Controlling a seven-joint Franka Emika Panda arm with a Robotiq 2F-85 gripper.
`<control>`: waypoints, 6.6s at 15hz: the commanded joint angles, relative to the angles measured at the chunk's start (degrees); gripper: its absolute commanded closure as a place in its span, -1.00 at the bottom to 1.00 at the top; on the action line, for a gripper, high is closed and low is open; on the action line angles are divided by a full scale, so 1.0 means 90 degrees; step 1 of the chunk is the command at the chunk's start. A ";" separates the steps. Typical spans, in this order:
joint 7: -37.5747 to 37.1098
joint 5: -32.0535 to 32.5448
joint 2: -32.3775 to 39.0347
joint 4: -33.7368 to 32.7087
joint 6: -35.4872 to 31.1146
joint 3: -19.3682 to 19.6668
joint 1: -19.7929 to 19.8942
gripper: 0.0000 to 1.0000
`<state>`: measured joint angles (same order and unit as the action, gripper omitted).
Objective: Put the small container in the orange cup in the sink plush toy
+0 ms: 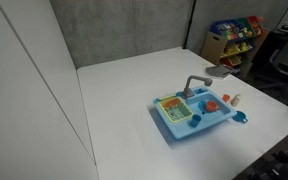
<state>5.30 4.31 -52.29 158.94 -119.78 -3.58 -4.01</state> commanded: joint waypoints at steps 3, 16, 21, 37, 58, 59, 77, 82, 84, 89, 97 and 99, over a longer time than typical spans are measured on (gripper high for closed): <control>-0.0031 0.0035 0.0005 -0.0017 0.0023 0.0034 -0.0041 -1.00; -0.0216 -0.0049 0.1048 -0.1308 0.0754 -0.0113 -0.0068 -1.00; -0.0546 -0.0178 0.2021 -0.2066 0.1185 0.0042 0.0118 -1.00; -0.0796 -0.0960 0.4988 -0.3249 0.0227 0.0984 0.0933 -1.00; -0.2172 -0.1012 0.6428 -0.4186 -0.0305 0.1168 0.1204 -1.00; -0.2265 -0.1022 0.6619 -0.4341 -0.0272 0.1196 0.1220 -1.00; -0.1793 -0.1373 0.9069 -0.5545 -0.1460 0.1502 0.1824 -1.00; -0.1731 -0.1472 0.9382 -0.5595 -0.1796 0.1516 0.2011 -1.00; -0.1913 -0.1358 0.9372 -0.5520 -0.1765 0.1580 0.1912 -1.00; -0.1915 -0.1355 0.9380 -0.5520 -0.1765 0.1578 0.1889 -1.00; -0.1915 -0.1368 0.9450 -0.5226 -0.2632 0.1827 0.2042 -1.00; -0.1884 -0.1360 0.9525 -0.5135 -0.2793 0.1868 0.2089 -1.00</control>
<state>-12.12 -7.72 33.00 111.44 -142.54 12.90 14.04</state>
